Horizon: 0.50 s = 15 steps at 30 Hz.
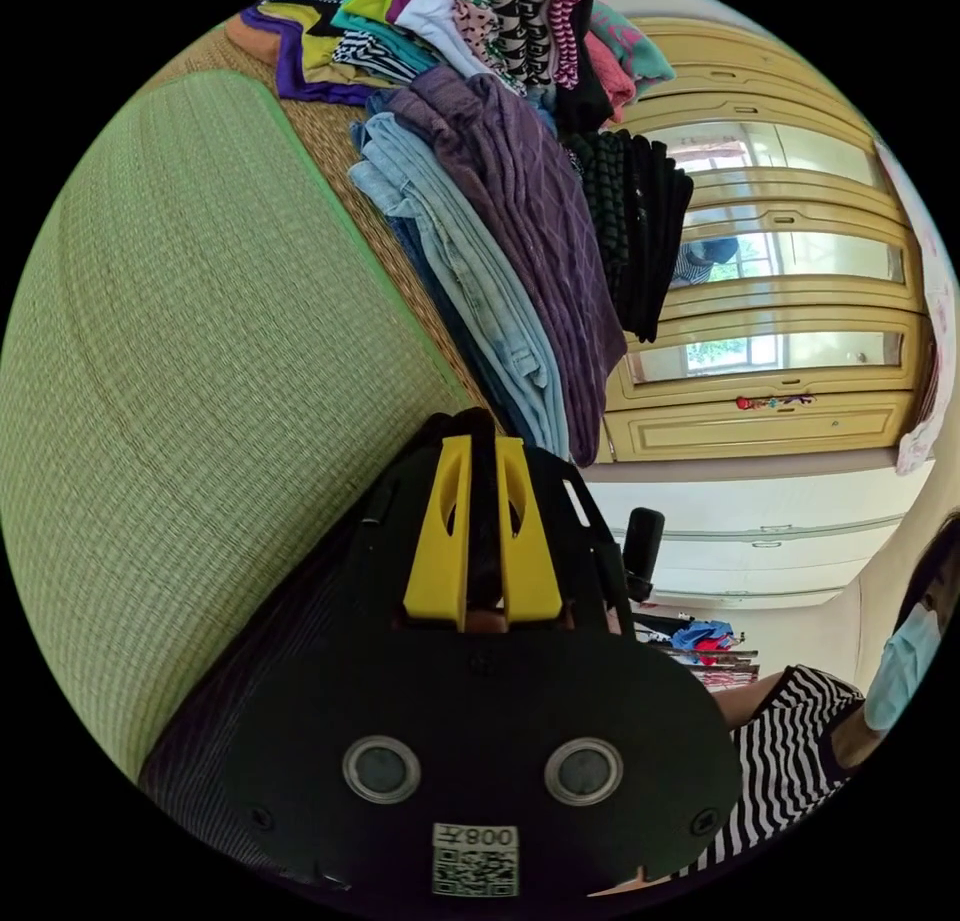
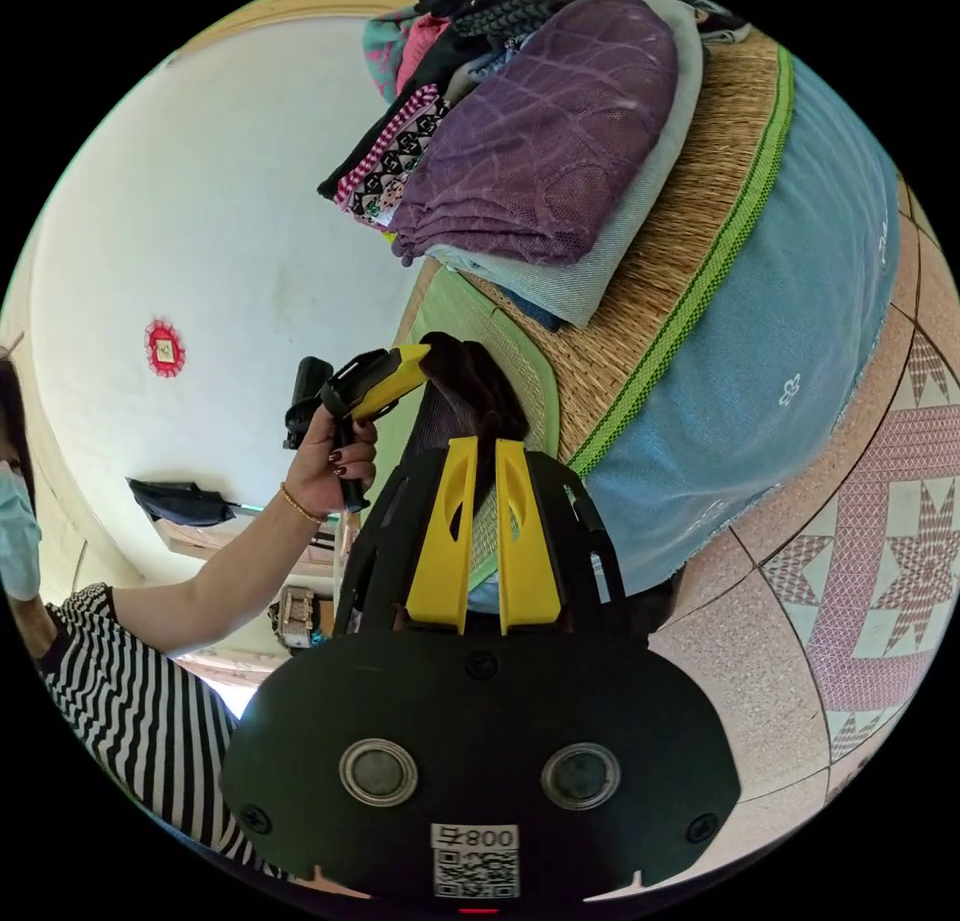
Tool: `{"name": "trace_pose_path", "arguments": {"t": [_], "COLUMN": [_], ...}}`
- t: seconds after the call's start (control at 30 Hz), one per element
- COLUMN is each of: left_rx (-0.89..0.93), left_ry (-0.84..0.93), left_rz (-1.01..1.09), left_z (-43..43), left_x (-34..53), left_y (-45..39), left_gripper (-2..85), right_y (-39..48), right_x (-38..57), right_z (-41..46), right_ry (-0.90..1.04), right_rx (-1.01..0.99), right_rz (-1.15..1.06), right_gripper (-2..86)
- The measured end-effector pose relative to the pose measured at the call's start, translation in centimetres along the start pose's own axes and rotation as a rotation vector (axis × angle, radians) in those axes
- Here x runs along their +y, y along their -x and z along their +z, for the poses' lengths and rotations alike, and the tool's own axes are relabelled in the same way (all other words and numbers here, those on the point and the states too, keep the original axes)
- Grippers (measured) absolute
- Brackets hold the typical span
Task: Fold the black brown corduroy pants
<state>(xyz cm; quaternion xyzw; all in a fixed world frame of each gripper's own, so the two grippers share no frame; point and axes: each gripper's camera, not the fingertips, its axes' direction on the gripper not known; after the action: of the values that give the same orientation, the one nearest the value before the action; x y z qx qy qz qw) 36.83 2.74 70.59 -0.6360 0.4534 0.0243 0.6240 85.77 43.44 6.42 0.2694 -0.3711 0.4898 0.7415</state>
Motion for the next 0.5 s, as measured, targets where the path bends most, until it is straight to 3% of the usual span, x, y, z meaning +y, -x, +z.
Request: {"name": "trace_pose_path", "arguments": {"t": [0.23,0.5], "left_rx": [-0.009,-0.065], "left_ry": [0.058,0.052], "left_rz": [-0.015,0.062], "left_z": [-0.8,-2.5], "left_x": [2.1,6.0], "left_y": [2.4,3.4], "left_gripper": [4.6,2.6], "right_y": [0.0,6.3], "right_x": [-0.8,-1.9], "right_z": [1.4,9.2], "right_ry": [-0.025,0.066], "right_rx": [0.051,0.179], "right_rz": [0.018,-0.244], "right_gripper": [0.2,0.0]}}
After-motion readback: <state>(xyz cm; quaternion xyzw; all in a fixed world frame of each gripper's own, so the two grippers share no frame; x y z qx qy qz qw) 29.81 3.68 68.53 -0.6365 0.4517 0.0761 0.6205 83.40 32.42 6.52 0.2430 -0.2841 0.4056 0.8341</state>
